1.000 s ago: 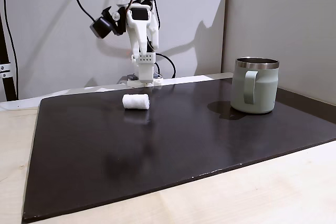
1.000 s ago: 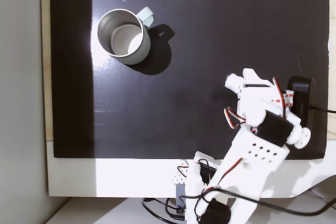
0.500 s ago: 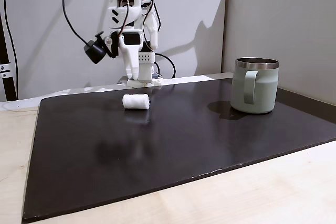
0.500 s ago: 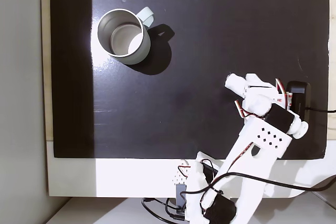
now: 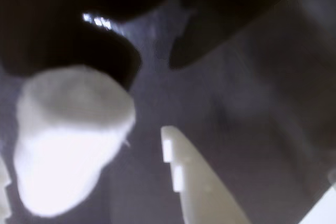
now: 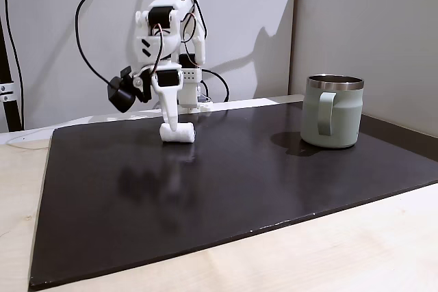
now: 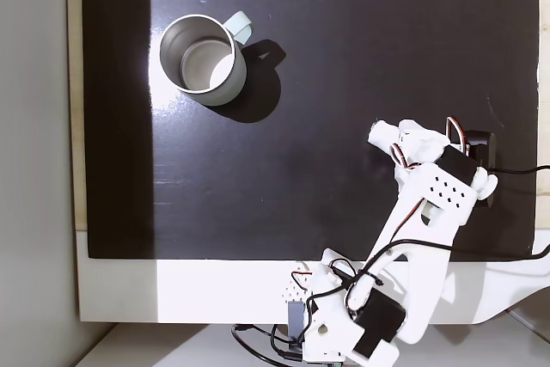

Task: Grasp a gauze and put it in the cup.

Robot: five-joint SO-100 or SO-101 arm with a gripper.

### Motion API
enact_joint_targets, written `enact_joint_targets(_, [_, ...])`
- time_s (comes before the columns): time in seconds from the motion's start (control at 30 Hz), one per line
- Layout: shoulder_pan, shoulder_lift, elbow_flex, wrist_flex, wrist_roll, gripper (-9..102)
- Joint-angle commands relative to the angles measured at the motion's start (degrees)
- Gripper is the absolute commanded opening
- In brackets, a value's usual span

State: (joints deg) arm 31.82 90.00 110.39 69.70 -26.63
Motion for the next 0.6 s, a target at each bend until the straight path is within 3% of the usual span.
enact_joint_targets(0.0, [-1.14, -1.32, -0.35, -1.93, 0.79, 33])
enact_joint_targets(0.47, [-3.69, -6.77, 0.26, -5.10, 2.37, 31])
enact_joint_targets(0.57, [-3.34, -7.21, 0.26, -5.19, 2.37, 21])
